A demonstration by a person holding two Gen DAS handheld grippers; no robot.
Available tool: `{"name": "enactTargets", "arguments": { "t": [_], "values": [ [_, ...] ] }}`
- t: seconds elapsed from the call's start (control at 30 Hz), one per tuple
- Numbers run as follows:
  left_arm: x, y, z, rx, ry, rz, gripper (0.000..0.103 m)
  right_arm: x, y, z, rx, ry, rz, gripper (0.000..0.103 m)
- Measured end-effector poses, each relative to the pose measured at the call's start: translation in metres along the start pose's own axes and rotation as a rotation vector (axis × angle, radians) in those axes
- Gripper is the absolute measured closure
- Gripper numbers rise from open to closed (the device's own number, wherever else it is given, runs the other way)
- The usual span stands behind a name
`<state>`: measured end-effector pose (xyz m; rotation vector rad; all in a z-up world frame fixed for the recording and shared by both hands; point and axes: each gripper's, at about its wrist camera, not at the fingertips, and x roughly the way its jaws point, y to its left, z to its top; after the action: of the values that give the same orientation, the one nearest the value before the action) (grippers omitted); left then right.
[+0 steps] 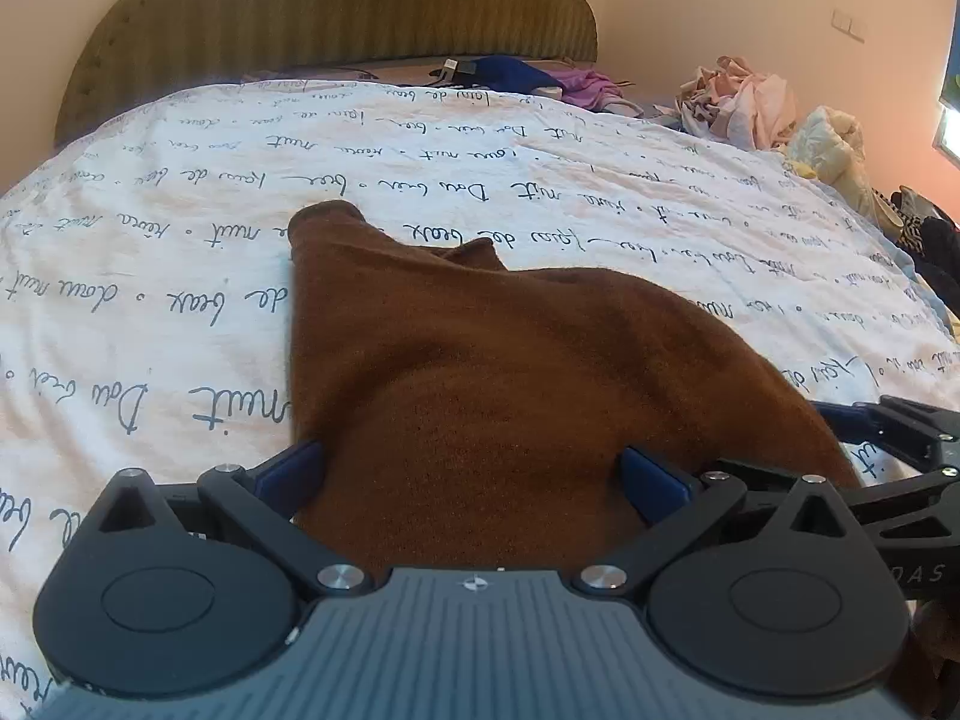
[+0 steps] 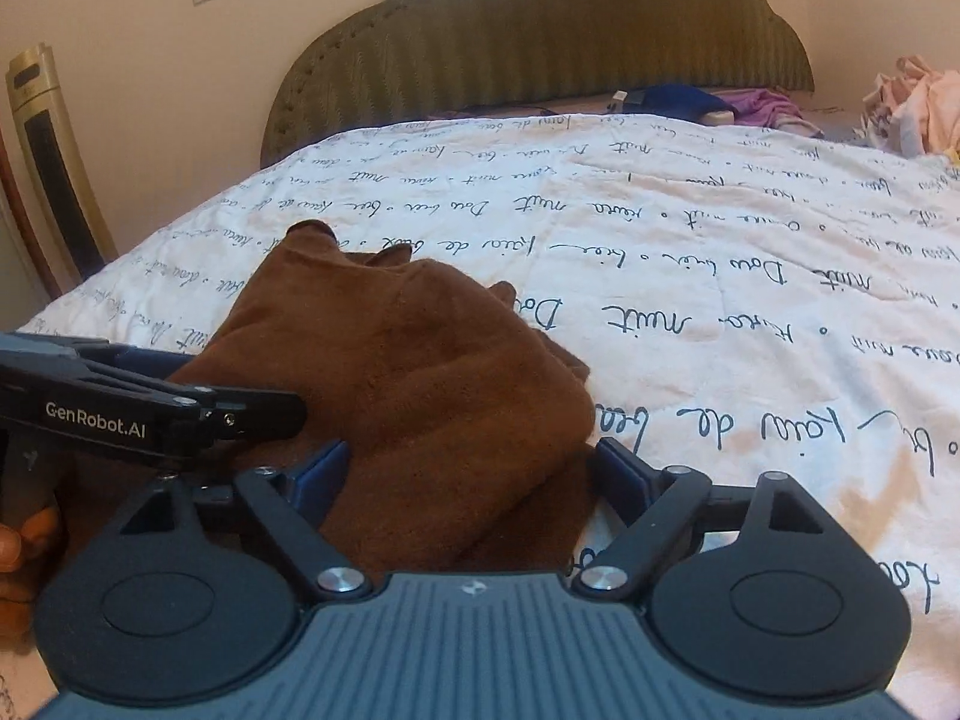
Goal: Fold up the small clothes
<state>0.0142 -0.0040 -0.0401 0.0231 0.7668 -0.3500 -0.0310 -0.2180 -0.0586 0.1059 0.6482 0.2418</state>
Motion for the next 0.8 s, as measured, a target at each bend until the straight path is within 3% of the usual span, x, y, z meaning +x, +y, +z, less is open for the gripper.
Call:
{"name": "enactTargets", "arguments": {
  "t": [0.2, 0.3, 0.4, 0.7, 0.8],
  "values": [
    [-0.005, 0.009, -0.002, -0.047, 0.020, -0.006, 0.000, -0.038, 0.023, -0.007, -0.023, -0.064, -0.052, 0.021],
    [-0.005, 0.011, -0.004, -0.061, 0.031, -0.019, 0.000, -0.033, 0.022, -0.019, -0.049, -0.017, -0.109, 0.021],
    [-0.009, 0.010, -0.006, -0.060, 0.033, -0.012, 0.000, -0.029, 0.005, -0.024, 0.041, -0.007, -0.068, 0.019],
    [-0.029, 0.013, -0.012, -0.060, 0.026, 0.010, 0.000, -0.057, 0.026, -0.022, 0.009, -0.066, -0.131, 0.019],
    [-0.043, 0.012, -0.023, -0.031, 0.029, -0.003, 0.001, -0.070, 0.035, -0.023, 0.012, -0.096, -0.067, 0.019]
  ]
}}
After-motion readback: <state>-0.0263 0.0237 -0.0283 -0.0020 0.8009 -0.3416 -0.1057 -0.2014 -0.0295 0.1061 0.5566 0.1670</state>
